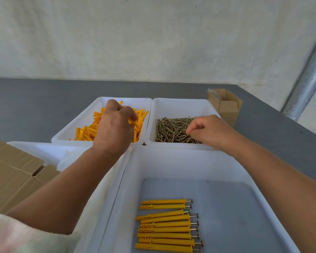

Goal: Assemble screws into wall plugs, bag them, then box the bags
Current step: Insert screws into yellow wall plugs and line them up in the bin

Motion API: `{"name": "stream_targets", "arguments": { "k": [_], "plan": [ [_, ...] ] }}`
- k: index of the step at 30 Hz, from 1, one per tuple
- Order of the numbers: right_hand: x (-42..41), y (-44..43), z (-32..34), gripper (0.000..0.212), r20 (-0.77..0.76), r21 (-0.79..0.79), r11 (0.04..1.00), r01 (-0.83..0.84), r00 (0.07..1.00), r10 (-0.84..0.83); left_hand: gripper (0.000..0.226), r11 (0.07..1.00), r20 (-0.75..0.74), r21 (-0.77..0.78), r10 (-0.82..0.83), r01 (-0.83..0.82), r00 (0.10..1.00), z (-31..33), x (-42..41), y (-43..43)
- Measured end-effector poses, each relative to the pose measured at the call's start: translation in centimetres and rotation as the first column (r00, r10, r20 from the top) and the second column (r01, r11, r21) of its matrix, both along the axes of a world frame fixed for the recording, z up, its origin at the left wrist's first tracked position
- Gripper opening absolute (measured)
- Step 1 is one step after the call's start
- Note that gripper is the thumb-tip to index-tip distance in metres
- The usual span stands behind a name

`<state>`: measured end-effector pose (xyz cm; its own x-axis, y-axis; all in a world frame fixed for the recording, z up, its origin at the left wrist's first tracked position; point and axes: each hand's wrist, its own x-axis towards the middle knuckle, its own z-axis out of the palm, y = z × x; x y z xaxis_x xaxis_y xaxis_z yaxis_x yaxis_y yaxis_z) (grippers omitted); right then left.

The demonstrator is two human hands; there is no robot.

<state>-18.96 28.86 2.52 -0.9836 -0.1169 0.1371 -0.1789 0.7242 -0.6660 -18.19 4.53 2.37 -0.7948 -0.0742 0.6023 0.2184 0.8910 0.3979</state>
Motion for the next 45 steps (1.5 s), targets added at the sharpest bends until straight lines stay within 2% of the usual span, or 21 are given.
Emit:
{"name": "stream_targets", "arguments": {
  "k": [3, 8, 10, 12, 14, 16, 19, 22, 27, 31, 36, 39, 42, 45],
  "plan": [
    [-0.1, 0.1, 0.4, 0.019, -0.063, -0.090, 0.993, 0.071, 0.995, -0.076, 0.018, 1.000, -0.017, 0.025, -0.019, 0.019, 1.000, 0.3, 0.3, 0.3],
    [0.1, -0.1, 1.3, 0.022, -0.014, -0.412, 0.906, 0.100, 0.993, -0.116, 0.010, 0.974, -0.032, 0.222, -0.041, 0.047, 0.999, 1.3, 0.4, 0.7],
    [0.4, -0.4, 1.8, 0.023, -0.007, -0.493, 0.866, 0.084, 0.995, -0.100, 0.006, 0.908, -0.028, 0.404, -0.106, 0.108, 0.994, 1.7, 0.6, 0.9],
    [0.7, -0.8, 2.2, 0.022, 0.007, -0.561, 0.825, 0.064, 0.997, -0.072, 0.008, 0.789, 0.025, 0.596, -0.205, 0.150, 0.979, 2.0, 0.9, 1.2],
    [1.1, -1.2, 2.6, 0.022, 0.029, -0.607, 0.793, 0.045, 0.999, -0.035, 0.010, 0.641, 0.125, 0.750, -0.377, 0.161, 0.918, 2.2, 1.3, 1.8],
    [1.5, -1.6, 2.8, 0.021, 0.045, -0.632, 0.775, 0.018, 0.999, 0.013, 0.013, 0.526, 0.204, 0.835, -0.567, 0.160, 0.798, 2.0, 1.9, 2.4],
    [2.0, -2.1, 3.0, 0.020, 0.047, -0.641, 0.767, -0.022, 0.997, 0.069, 0.013, 0.486, 0.283, 0.857, -0.719, 0.170, 0.635, 1.8, 2.6, 3.1],
    [2.1, -2.4, 3.0, 0.020, 0.030, -0.637, 0.770, -0.035, 0.997, 0.070, 0.014, 0.440, 0.300, 0.880, -0.805, 0.176, 0.512, 1.7, 3.1, 3.5],
    [2.0, -3.0, 2.7, 0.021, 0.028, -0.650, 0.759, -0.025, 0.998, 0.058, 0.014, 0.393, 0.282, 0.900, -0.856, 0.189, 0.434, 1.8, 3.5, 3.7],
    [2.0, -3.2, 2.6, 0.018, 0.046, -0.675, 0.737, -0.012, 0.997, 0.059, 0.016, 0.375, 0.258, 0.906, -0.857, 0.195, 0.446, 1.8, 3.5, 3.7],
    [2.6, -3.1, 2.5, 0.018, 0.218, -0.532, 0.846, -0.031, 0.961, 0.172, 0.014, 0.383, 0.248, 0.901, -0.841, 0.205, 0.481, 1.8, 3.3, 3.7],
    [2.8, -3.3, 2.4, 0.017, 0.239, -0.503, 0.861, -0.074, 0.946, 0.221, 0.012, 0.413, 0.269, 0.887, -0.826, 0.207, 0.495, 1.5, 3.3, 3.8],
    [2.8, -3.0, 2.7, 0.017, 0.221, -0.500, 0.864, -0.054, 0.957, 0.188, 0.014, 0.424, 0.270, 0.895, -0.764, 0.139, 0.586, 1.5, 2.9, 3.7],
    [3.0, -2.8, 2.5, 0.018, 0.285, -0.453, 0.887, -0.095, 0.927, 0.244, 0.018, 0.400, 0.238, 0.914, -0.658, 0.064, 0.715, 1.5, 2.2, 3.0]
  ]
}}
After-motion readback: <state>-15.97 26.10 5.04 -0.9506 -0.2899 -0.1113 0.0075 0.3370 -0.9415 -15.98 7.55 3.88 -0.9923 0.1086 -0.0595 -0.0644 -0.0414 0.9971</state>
